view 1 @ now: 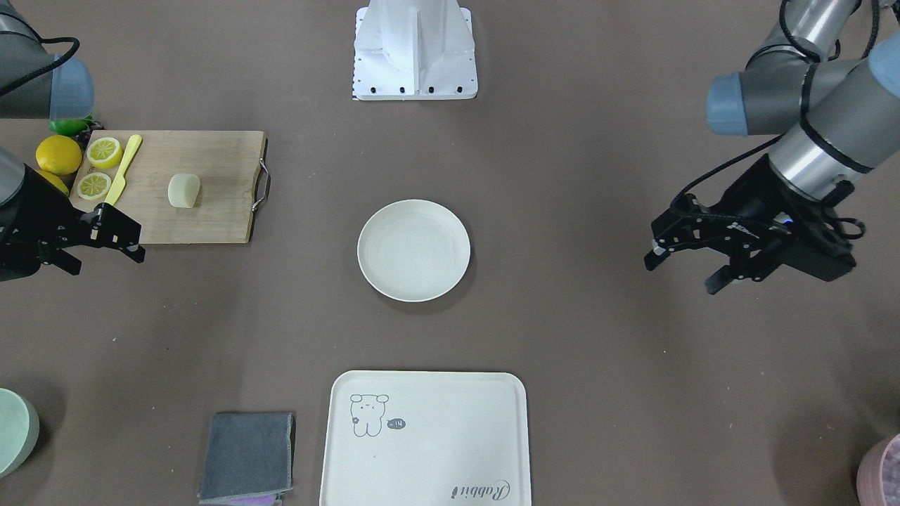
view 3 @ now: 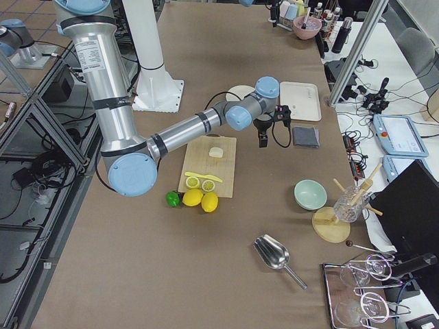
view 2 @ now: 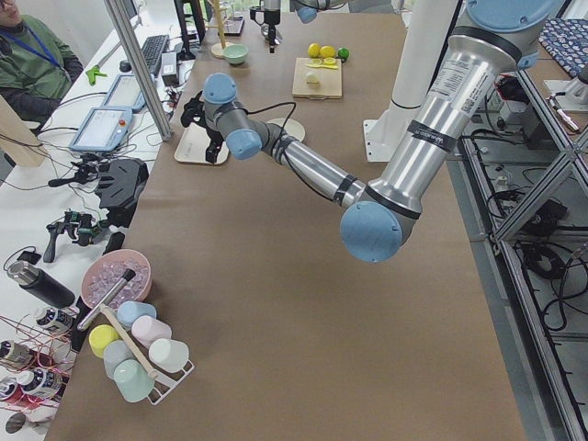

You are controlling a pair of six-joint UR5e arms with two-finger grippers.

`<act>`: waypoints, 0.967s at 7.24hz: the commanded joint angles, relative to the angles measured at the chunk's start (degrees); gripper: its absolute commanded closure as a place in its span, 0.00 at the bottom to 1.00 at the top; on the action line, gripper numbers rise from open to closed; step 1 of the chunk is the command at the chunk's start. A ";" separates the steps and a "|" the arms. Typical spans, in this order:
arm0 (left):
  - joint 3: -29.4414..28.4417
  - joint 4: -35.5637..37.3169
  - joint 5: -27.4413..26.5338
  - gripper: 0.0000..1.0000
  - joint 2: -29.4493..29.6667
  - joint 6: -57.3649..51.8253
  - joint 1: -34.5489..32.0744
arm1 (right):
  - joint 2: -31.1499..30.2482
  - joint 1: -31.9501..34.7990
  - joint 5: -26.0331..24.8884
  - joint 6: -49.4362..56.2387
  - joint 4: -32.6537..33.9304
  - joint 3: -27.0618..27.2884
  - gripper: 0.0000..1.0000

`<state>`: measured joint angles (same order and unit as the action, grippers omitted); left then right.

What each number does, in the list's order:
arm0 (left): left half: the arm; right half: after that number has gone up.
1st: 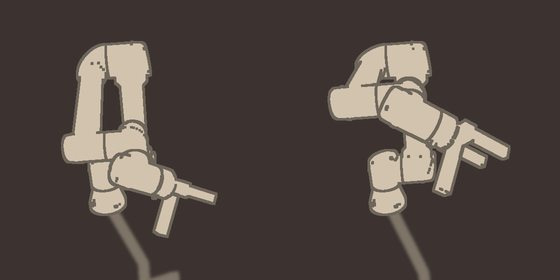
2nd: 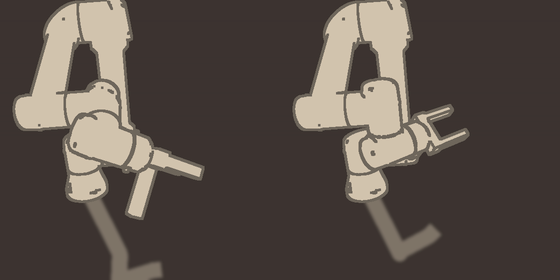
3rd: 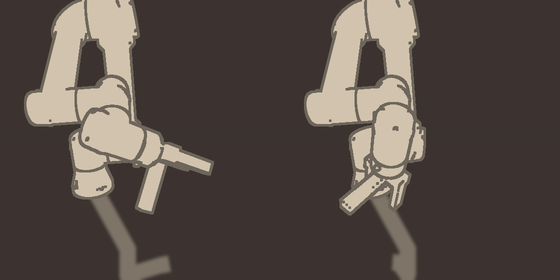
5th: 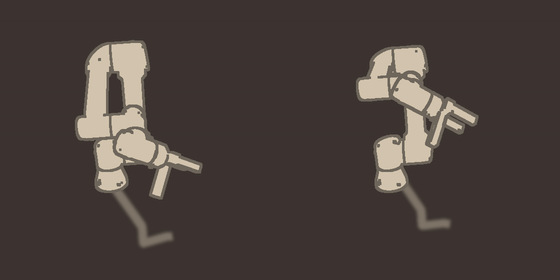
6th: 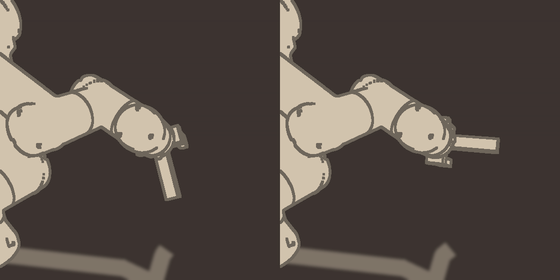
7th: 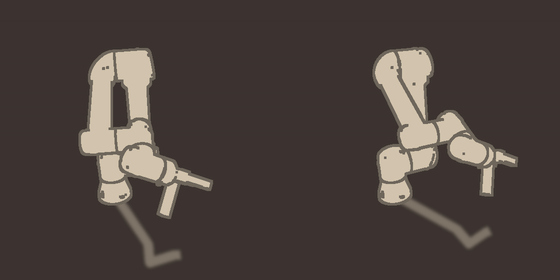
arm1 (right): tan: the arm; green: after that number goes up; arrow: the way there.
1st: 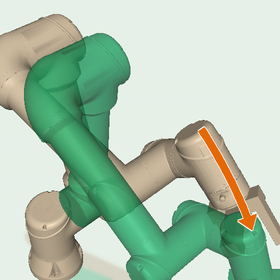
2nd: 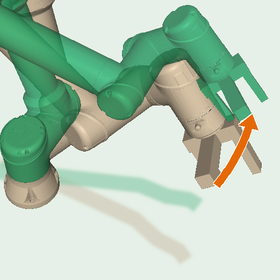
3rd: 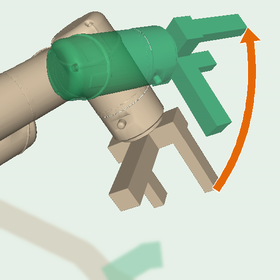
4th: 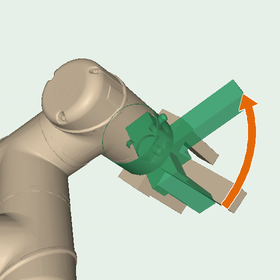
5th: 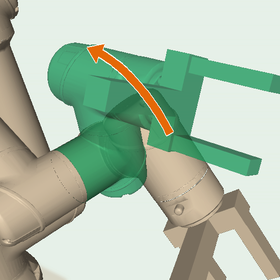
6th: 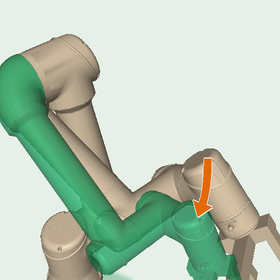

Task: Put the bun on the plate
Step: 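Release the plate and withdraw the left arm while the right arm moves out, then move the right gripper down over the pale bun on the cutting board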

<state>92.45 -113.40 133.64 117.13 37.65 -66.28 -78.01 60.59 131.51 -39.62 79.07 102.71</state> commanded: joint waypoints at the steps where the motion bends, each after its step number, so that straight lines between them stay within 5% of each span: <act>1: -0.70 3.71 0.48 0.02 0.21 -3.55 -1.65 | -5.29 -2.13 -0.90 -0.28 0.38 2.75 0.00; 7: -0.43 3.63 -0.39 0.02 0.29 -5.74 -0.43 | -10.40 -16.63 -9.87 -20.58 0.03 8.72 0.00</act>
<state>91.94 -109.75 133.42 117.52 32.80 -66.90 -87.52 45.95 122.24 -58.26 79.17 110.26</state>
